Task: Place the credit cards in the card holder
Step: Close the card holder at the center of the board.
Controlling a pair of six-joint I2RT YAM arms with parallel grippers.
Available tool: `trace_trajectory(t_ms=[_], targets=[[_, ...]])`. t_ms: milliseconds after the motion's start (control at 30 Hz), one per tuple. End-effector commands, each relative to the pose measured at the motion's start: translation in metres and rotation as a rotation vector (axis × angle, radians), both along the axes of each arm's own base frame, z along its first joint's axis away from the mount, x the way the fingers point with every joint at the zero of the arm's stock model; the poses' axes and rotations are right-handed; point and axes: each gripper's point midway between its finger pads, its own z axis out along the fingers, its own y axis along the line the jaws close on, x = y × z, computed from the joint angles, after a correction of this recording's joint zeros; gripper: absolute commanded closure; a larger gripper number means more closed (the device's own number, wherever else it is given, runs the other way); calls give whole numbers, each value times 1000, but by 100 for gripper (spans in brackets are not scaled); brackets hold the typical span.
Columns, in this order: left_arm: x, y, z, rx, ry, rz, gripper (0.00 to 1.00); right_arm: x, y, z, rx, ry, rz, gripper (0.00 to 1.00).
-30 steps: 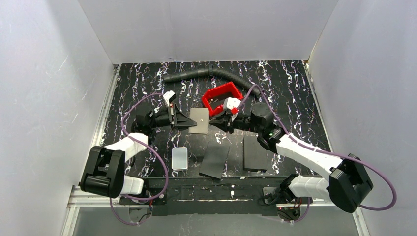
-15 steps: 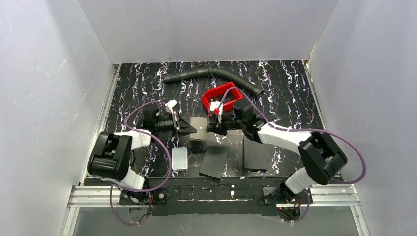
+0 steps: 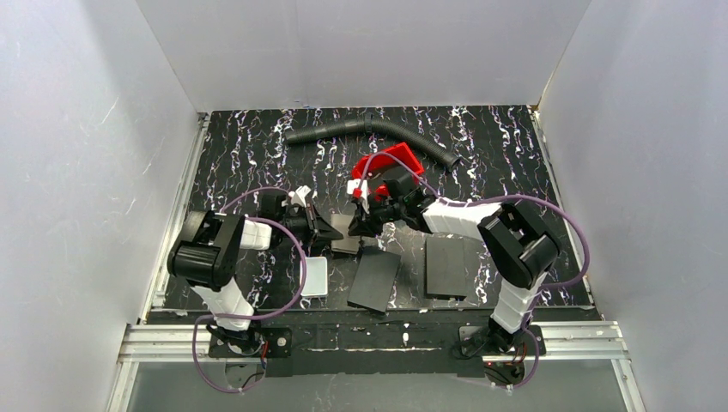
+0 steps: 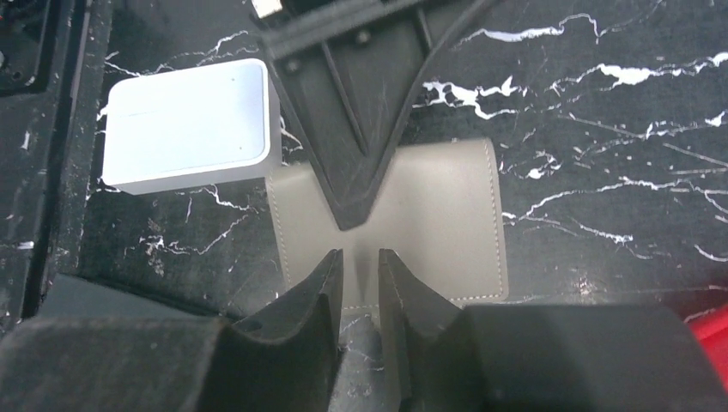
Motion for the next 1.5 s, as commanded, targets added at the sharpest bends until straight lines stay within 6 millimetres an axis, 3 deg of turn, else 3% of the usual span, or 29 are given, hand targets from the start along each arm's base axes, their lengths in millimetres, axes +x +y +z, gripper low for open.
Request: trace_trajectory(t_ms=[0,133,200,300,400,467,533,600,633,700,733,833,933,967,1000,1033,1200,1467], targets=[[8,-1,-11,70,-52,9,100,2,19,18,72,5,37,70],[8,-1,-25,111,-34,23,100,10,24,10,52,74,-26,70],[7,1,-30,135,-42,30,100,26,25,16,43,136,-167,68],[6,7,-36,174,-54,58,100,40,21,31,26,350,-430,56],[5,10,-39,198,-61,75,100,36,8,44,21,487,-582,50],[5,11,-40,207,-63,80,100,37,-5,54,52,523,-698,38],[4,11,-40,209,-64,82,100,40,-26,46,-8,564,-861,34],[3,11,-39,209,-63,86,100,32,-50,25,-131,643,-1014,42],[3,11,-39,212,-63,91,100,30,-58,18,-165,679,-1081,54],[2,12,-38,216,-63,97,100,29,-54,18,-182,743,-1120,70],[2,12,-38,217,-62,98,100,31,-55,18,-194,745,-1176,70],[3,12,-40,223,-59,102,100,34,-56,15,-256,697,-1300,52],[5,13,-40,229,-56,110,100,34,-52,6,-284,696,-1331,49],[5,13,-41,234,-55,112,100,34,-48,5,-284,697,-1332,39],[5,13,-41,239,-56,116,100,35,-44,3,-291,691,-1332,6],[5,14,-41,244,-55,119,100,34,-40,1,-306,683,-1332,2],[4,16,-42,259,-59,121,100,33,-28,-11,-384,594,-1315,1],[3,14,-42,265,-63,111,100,34,-28,-3,-431,509,-1296,2]])
